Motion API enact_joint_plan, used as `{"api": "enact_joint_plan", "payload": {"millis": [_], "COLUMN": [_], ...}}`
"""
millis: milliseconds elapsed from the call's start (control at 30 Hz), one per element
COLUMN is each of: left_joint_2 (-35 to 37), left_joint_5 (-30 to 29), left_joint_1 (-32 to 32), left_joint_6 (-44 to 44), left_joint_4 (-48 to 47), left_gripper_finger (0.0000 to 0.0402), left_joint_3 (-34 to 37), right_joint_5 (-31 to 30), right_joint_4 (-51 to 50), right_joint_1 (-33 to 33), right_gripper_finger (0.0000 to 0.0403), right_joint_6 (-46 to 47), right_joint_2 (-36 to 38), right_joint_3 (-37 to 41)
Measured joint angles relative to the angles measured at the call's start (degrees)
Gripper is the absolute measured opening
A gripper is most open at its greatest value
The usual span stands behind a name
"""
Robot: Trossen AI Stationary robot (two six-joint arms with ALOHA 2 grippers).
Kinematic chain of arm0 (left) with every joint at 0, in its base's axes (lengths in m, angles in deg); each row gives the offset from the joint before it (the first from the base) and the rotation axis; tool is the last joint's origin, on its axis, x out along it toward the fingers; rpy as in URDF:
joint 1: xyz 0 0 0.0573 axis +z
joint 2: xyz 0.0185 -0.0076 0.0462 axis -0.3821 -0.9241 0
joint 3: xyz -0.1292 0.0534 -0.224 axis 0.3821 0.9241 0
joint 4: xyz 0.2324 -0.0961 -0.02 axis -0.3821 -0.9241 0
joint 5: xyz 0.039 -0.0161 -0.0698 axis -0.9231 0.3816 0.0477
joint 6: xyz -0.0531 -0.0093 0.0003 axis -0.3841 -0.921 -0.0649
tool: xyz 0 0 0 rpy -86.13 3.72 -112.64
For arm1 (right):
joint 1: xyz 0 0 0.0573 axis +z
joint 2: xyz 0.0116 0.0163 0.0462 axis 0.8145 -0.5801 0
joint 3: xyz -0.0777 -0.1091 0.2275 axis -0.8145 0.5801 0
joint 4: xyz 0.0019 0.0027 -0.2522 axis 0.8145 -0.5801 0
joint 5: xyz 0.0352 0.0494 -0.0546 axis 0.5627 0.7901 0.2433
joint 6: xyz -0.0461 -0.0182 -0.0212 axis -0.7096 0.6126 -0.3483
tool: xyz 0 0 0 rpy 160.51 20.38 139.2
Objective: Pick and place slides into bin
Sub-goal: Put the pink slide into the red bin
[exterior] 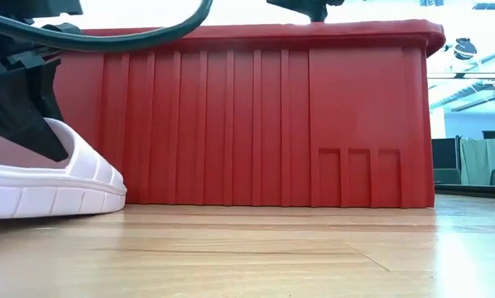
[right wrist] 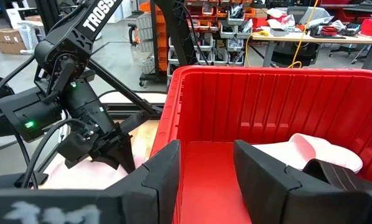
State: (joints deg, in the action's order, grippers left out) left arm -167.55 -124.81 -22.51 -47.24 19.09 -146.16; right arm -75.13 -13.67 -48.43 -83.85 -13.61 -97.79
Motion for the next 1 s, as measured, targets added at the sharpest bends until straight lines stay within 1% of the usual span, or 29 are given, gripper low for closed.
{"api": "enact_joint_plan", "payload": {"millis": [267, 600, 800, 1000], "left_joint_2": [0.0, 0.0, 0.0, 0.0], "left_joint_5": [1.15, 1.15, -3.98, -9.12], "left_joint_1": [0.02, -2.03, -4.48, -6.71], "left_joint_6": [3.61, 11.93, 15.86, 17.64], "left_joint_4": [0.08, -0.27, -1.52, -3.96], "left_gripper_finger": [0.0005, 0.0003, 0.0005, 0.0006], "left_joint_3": [-2.62, -11.04, -15.5, -19.13], "right_joint_5": [0.0, 0.0, 0.0, 0.0], "right_joint_4": [-0.02, -2.23, -2.18, -2.92], "right_joint_1": [0.0, 0.0, -0.02, 0.0], "right_gripper_finger": [0.0139, 0.0139, 0.0139, 0.0139], "right_joint_6": [0.0, 0.61, 0.5, 0.5], "right_joint_2": [0.0, 0.0, 0.0, 0.0], "right_joint_3": [0.0, 0.0, 0.0, 0.0]}}
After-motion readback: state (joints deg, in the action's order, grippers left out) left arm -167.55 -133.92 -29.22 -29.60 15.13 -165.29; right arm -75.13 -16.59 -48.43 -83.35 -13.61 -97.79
